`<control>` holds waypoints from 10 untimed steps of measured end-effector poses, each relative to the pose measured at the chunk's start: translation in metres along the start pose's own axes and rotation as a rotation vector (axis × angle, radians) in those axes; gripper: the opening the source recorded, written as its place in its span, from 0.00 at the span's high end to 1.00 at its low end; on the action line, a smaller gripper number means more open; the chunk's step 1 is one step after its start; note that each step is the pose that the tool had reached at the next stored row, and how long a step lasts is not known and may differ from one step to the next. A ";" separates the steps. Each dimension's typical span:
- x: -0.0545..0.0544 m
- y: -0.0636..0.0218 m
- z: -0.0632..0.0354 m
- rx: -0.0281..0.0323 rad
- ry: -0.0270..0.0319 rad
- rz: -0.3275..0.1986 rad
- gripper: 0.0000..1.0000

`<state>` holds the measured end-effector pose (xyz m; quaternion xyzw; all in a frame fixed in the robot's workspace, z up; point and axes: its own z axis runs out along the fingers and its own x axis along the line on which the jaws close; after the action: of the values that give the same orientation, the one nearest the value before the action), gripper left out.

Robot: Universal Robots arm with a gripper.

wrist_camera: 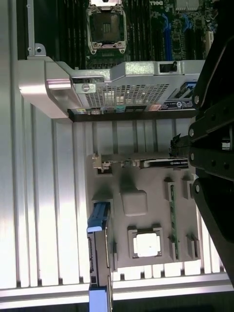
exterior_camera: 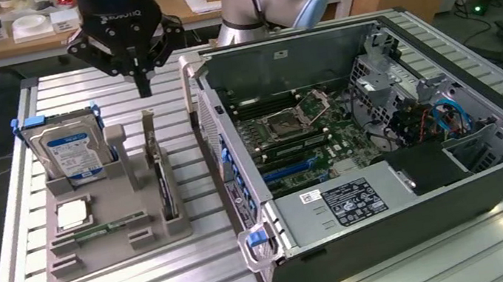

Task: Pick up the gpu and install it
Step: 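Reach for the gpu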

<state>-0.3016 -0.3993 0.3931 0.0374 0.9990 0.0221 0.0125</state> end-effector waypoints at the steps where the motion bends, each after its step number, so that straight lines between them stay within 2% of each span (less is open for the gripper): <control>1: 0.002 -0.0002 -0.0001 0.0001 0.0000 0.000 0.89; 10: 0.017 -0.0015 -0.0004 0.0000 0.0000 0.000 0.89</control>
<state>-0.3188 -0.3995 0.3931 0.0374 0.9990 0.0221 0.0125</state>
